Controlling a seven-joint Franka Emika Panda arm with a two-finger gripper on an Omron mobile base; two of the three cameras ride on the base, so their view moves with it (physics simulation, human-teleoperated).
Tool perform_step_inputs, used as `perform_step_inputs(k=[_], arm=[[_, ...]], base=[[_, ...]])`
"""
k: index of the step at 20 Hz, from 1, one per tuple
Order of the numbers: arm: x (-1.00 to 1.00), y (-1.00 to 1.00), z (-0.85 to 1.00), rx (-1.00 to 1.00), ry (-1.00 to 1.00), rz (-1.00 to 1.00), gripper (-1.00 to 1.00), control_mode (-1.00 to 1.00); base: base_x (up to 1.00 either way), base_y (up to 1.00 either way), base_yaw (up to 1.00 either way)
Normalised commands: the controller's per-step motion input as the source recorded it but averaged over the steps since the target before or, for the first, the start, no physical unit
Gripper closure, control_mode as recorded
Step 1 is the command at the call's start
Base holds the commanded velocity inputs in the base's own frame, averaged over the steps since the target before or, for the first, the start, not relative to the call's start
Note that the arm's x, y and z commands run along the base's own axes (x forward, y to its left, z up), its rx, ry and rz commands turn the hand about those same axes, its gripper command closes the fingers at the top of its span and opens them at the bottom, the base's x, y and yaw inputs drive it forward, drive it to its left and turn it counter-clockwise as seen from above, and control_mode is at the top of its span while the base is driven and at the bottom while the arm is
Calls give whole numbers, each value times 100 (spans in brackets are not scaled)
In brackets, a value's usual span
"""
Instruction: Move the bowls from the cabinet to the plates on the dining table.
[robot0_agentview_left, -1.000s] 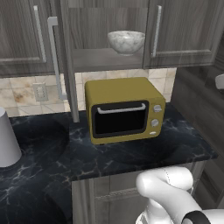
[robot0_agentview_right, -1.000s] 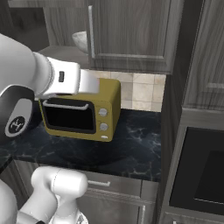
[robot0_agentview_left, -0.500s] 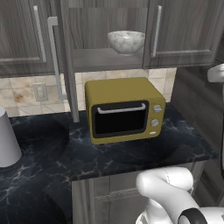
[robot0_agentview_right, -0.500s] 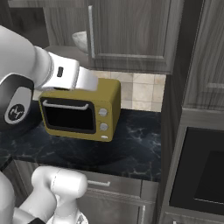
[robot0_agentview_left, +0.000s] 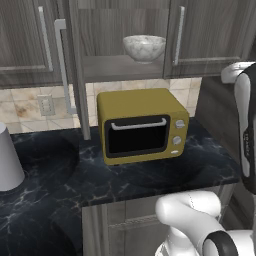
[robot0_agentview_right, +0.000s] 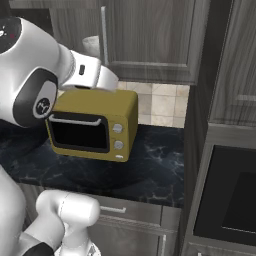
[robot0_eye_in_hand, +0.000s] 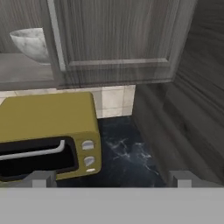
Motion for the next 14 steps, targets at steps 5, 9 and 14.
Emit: perform_step_inputs(k=[5, 9, 14], arm=[[62, 20, 0, 0, 0, 1, -100, -100], [39, 26, 0, 2, 0, 4, -100, -100], [5, 22, 0, 5, 0, 5, -100, -100]], base=[[0, 0, 0], [0, 0, 0], [0, 0, 0]])
